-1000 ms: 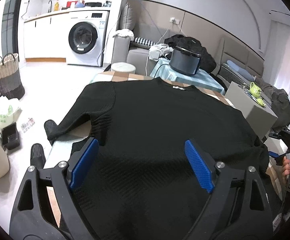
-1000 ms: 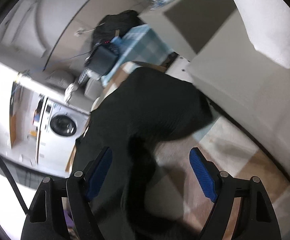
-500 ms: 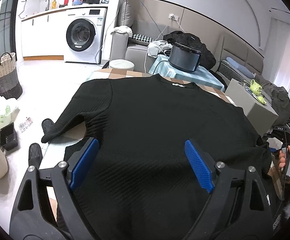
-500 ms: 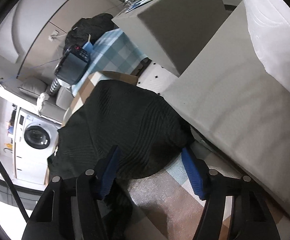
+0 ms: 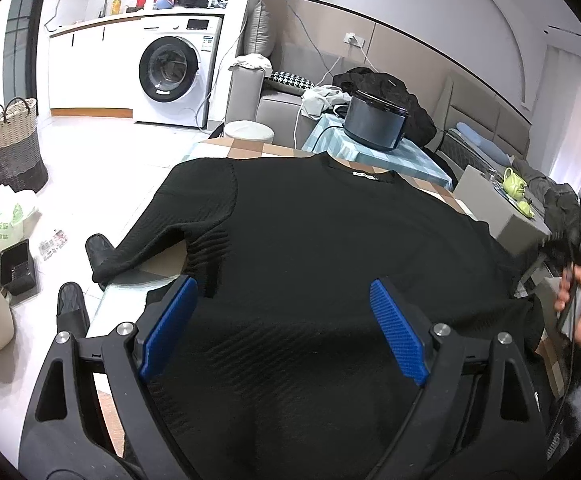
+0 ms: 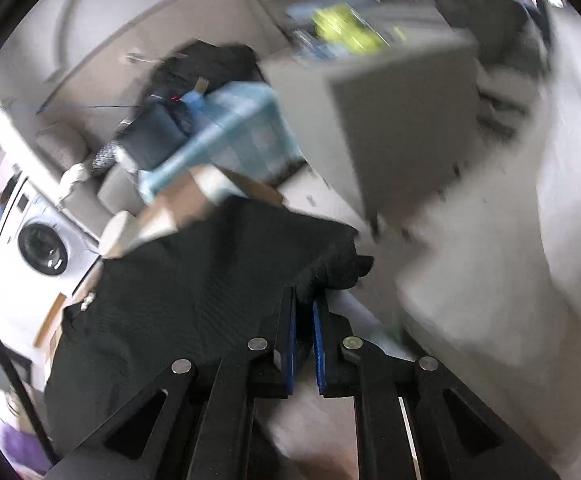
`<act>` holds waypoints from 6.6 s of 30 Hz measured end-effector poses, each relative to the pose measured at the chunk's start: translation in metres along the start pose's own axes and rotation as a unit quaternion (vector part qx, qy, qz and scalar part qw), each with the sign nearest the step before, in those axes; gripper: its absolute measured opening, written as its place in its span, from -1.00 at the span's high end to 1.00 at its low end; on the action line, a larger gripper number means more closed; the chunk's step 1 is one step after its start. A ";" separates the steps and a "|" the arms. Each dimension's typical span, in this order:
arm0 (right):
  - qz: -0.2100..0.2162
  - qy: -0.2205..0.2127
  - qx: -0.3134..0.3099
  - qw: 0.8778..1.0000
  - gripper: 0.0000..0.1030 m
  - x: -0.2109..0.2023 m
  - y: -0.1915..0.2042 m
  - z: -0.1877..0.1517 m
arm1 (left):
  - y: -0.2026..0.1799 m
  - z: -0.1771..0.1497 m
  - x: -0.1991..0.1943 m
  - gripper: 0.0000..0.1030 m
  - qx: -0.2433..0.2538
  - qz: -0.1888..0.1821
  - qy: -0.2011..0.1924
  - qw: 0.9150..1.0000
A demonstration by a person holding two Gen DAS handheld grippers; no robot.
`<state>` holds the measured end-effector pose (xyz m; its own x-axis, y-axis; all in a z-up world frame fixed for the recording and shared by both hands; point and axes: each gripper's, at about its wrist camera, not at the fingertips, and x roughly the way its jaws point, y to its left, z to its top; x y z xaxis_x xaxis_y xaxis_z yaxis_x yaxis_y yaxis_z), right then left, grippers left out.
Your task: Fold small clothes
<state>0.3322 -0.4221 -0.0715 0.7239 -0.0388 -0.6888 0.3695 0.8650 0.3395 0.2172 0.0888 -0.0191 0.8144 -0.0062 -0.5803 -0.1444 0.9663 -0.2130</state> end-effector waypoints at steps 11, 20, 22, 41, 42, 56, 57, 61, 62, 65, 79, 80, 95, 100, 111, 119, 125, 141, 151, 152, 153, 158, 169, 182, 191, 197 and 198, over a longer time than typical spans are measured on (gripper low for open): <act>0.207 0.142 -0.340 0.906 0.76 0.005 0.164 -0.081 | 0.010 -0.003 -0.011 -0.69 -0.010 0.022 -0.006 1.000; 0.167 0.211 -0.292 0.918 0.30 0.027 0.133 -0.093 | 0.027 -0.001 -0.012 -0.69 -0.037 0.032 0.000 0.999; 0.144 0.239 -0.289 0.916 0.30 0.035 0.134 -0.110 | 0.035 0.002 -0.009 -0.69 -0.052 0.035 0.000 0.998; 0.223 0.150 -0.101 0.958 -0.17 -0.077 0.071 -0.101 | 0.216 -0.005 0.063 -0.21 -0.361 0.024 0.077 0.929; 0.219 0.149 -0.101 0.959 -0.17 -0.078 0.068 -0.102 | 0.221 -0.006 0.068 -0.21 -0.362 0.034 0.079 0.928; 0.193 0.139 -0.078 0.968 -0.17 -0.084 0.046 -0.106 | 0.221 0.013 0.114 0.71 -0.338 0.057 0.053 0.938; 0.193 0.138 -0.076 0.969 -0.17 -0.085 0.044 -0.106 | 0.214 0.019 0.108 0.73 -0.327 0.061 0.045 0.942; 0.188 0.135 -0.068 0.970 -0.17 -0.091 0.038 -0.107 | 0.174 0.068 0.094 0.76 -0.251 0.067 -0.008 0.966; 0.188 0.135 -0.068 0.971 -0.17 -0.092 0.036 -0.107 | 0.162 0.081 0.093 0.76 -0.230 0.063 -0.017 0.971; 0.182 0.132 -0.070 0.972 -0.17 -0.098 0.030 -0.109 | 0.093 0.114 0.096 0.76 -0.138 0.019 -0.037 0.990; 0.170 0.136 -0.055 0.974 -0.23 -0.102 0.009 -0.109 | -0.025 0.071 0.132 -0.27 -0.030 -0.093 0.098 0.990; 0.171 0.137 -0.055 0.974 -0.24 -0.100 0.008 -0.109 | -0.018 0.069 0.132 -0.27 -0.039 -0.087 0.097 0.991; 0.165 0.143 -0.062 0.974 -0.26 -0.099 0.005 -0.110 | 0.043 0.038 0.090 -0.27 -0.047 -0.025 0.087 0.995; 0.146 0.138 -0.097 0.975 -0.27 -0.106 -0.002 -0.111 | 0.069 0.013 0.042 -0.49 -0.040 0.020 0.074 0.996; 0.134 0.186 -0.145 0.963 -0.31 -0.086 -0.021 -0.136 | 0.121 -0.044 -0.018 -0.53 -0.088 0.063 0.080 0.991; 0.126 0.173 -0.179 0.960 0.78 -0.079 -0.011 -0.132 | 0.127 -0.054 -0.026 -0.53 -0.097 0.075 0.081 0.989; 0.114 0.171 -0.141 0.969 0.47 -0.086 -0.048 -0.114 | 0.128 -0.052 -0.018 -0.53 -0.091 0.080 0.100 0.988; 0.148 0.201 -0.180 0.952 0.11 -0.070 -0.035 -0.131 | 0.110 -0.061 0.043 -0.28 -0.031 0.076 0.184 0.980; 0.188 0.173 -0.227 0.940 0.47 -0.080 -0.008 -0.142 | 0.114 -0.058 0.049 0.88 -0.039 0.045 0.166 0.984; 0.184 0.176 -0.226 0.940 0.47 -0.079 -0.009 -0.143 | 0.114 -0.058 0.048 0.88 -0.041 0.044 0.161 0.985; 0.182 0.179 -0.223 0.941 0.46 -0.077 -0.010 -0.143 | 0.114 -0.057 0.046 0.89 -0.041 0.041 0.154 0.986; 0.173 0.187 -0.238 0.937 0.41 -0.073 -0.011 -0.149 | 0.108 -0.051 0.031 0.90 -0.036 0.036 0.122 0.991; 0.241 0.087 -0.180 0.950 0.91 -0.111 -0.030 -0.126 | 0.096 -0.044 -0.033 0.91 -0.028 0.019 0.042 0.999; 0.331 0.052 -0.165 0.928 0.92 -0.158 -0.059 -0.130 | 0.099 -0.072 -0.105 0.91 -0.039 0.020 0.011 0.999; 0.302 0.050 -0.145 0.941 0.92 -0.143 -0.035 -0.114 | 0.110 -0.047 -0.080 0.91 -0.057 0.011 0.016 0.998; 0.240 0.048 -0.109 0.963 0.91 -0.116 -0.024 -0.099 | 0.117 -0.012 -0.033 0.91 -0.059 0.012 0.026 0.998; 0.232 0.052 -0.098 0.966 0.91 -0.106 -0.022 -0.095 | 0.119 -0.008 -0.021 0.91 -0.059 0.014 0.032 0.998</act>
<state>0.1918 -0.3892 -0.0667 0.7188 0.4179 -0.5556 -0.1053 0.8554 0.5072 0.1781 0.2021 -0.0385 0.7716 0.0008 -0.6361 -0.2349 0.9297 -0.2837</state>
